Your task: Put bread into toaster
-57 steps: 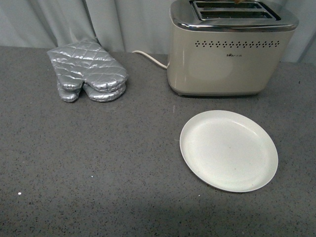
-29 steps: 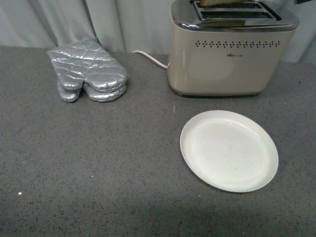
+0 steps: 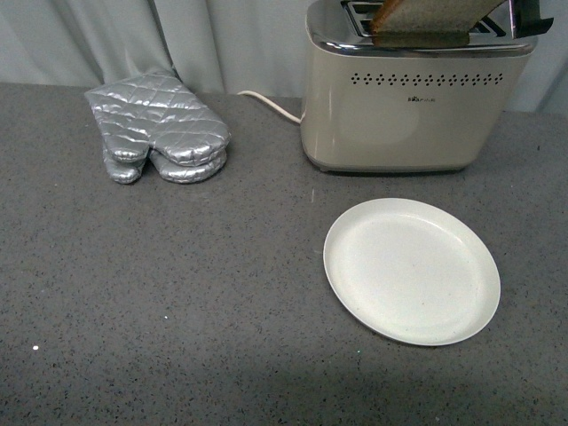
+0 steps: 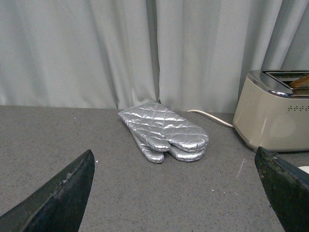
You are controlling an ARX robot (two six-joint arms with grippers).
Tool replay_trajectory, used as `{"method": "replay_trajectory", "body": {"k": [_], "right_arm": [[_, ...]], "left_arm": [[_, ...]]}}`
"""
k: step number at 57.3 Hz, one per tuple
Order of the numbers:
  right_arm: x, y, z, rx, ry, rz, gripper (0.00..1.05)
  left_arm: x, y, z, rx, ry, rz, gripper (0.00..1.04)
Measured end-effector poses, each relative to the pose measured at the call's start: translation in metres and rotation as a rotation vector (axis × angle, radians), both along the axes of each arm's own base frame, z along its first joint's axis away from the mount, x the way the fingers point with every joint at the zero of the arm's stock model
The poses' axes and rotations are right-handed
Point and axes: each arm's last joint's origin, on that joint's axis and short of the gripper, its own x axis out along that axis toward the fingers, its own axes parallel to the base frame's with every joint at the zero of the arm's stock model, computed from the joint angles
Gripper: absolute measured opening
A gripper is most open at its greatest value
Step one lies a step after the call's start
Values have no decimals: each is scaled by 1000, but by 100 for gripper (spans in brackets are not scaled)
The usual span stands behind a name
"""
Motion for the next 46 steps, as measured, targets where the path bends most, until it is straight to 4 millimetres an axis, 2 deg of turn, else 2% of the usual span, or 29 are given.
{"method": "replay_trajectory", "body": {"k": [9,20,28,34,39,46], "right_arm": [[6,0,-8,-2,22,0,2],[15,2,-8,-11,10,14,3],[20,0,-3,-58,-44,33,26],[21,-4,13,-140,-122,96,49],[8,-11,32,-250,-201,190,71],[-14,-21,48,-396,-290,283,90]], "left_arm": [[0,0,0,0,0,0,98],[0,0,0,0,0,0,98],[0,0,0,0,0,0,98],[0,0,0,0,0,0,98],[0,0,0,0,0,0,98],[0,0,0,0,0,0,98]]}}
